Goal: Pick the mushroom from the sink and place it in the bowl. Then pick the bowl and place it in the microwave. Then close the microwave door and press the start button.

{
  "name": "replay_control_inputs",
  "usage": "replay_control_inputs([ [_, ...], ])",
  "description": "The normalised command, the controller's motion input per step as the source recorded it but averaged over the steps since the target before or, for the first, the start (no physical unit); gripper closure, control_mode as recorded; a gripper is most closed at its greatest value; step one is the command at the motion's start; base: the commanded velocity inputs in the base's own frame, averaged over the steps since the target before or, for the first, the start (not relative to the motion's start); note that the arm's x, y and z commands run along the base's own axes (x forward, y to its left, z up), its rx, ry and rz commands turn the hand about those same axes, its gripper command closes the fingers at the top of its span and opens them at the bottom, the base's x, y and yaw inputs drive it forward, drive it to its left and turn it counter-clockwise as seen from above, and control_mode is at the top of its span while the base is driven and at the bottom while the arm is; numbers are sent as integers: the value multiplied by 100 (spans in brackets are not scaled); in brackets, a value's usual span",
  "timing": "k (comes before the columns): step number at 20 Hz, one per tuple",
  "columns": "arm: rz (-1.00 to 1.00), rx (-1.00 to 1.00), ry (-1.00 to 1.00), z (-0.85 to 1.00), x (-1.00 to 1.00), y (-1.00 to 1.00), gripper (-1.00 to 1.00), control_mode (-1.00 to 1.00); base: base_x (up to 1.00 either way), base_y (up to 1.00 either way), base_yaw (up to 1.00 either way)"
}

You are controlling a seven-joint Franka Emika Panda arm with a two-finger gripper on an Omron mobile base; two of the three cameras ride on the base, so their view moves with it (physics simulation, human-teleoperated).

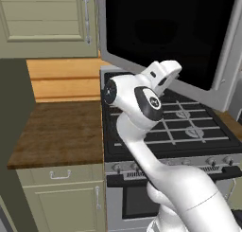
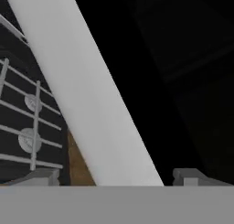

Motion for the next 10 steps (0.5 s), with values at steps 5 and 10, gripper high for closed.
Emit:
replay_control_inputs([
  [5, 41, 0, 1, 0, 95, -8, -100, -100, 0, 0, 0],
  [10, 36, 0, 4, 4, 100, -14, -100, -100, 0, 0, 0],
])
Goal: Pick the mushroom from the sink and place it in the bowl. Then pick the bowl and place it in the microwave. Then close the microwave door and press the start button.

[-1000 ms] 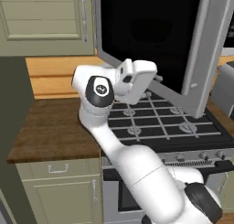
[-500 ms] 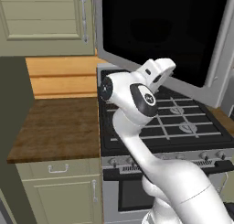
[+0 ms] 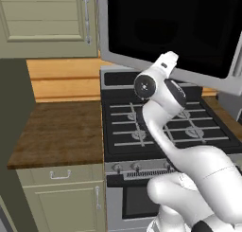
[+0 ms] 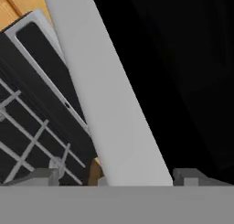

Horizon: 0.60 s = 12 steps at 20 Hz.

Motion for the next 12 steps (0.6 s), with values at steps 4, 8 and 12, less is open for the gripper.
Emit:
replay_control_inputs([
  [4, 31, 0, 7, 8, 100, -14, -100, -100, 0, 0, 0],
  [8, 28, 0, 10, 12, 100, -16, -100, -100, 0, 0, 0],
  [12, 26, 0, 11, 9, 100, -13, -100, -100, 0, 0, 0],
])
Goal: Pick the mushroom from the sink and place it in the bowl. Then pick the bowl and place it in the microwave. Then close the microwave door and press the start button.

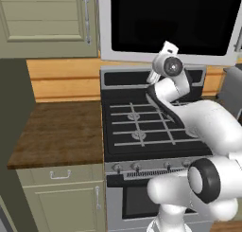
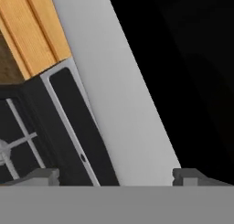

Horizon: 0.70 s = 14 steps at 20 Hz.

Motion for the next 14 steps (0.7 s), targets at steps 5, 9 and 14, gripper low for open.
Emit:
replay_control_inputs([
  [5, 23, 0, 9, 1, 97, -4, -100, -100, 0, 0, 0],
  [9, 23, 0, 6, 0, 76, -1, -100, -100, 0, 0, 0],
  [14, 19, 0, 1, 0, 4, -14, -100, -100, 0, 0, 0],
])
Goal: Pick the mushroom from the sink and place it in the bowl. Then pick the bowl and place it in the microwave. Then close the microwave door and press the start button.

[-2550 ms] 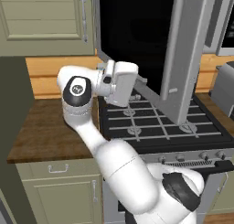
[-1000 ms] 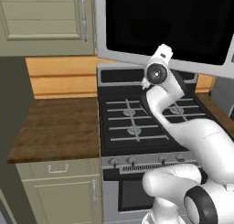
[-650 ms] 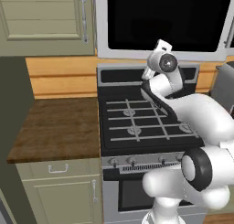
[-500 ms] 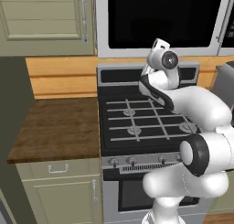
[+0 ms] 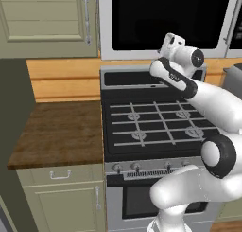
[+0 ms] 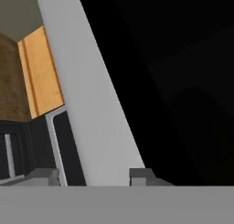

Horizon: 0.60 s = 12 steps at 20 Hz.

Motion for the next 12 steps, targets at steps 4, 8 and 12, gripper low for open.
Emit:
replay_control_inputs([
  [4, 14, 0, -4, 0, -84, -49, -100, -100, 0, 0, 0],
  [8, 13, 0, -5, 2, -100, -62, -100, -100, 0, 0, 0],
  [12, 8, 0, -2, 11, -100, -78, -100, -100, 0, 0, 0],
])
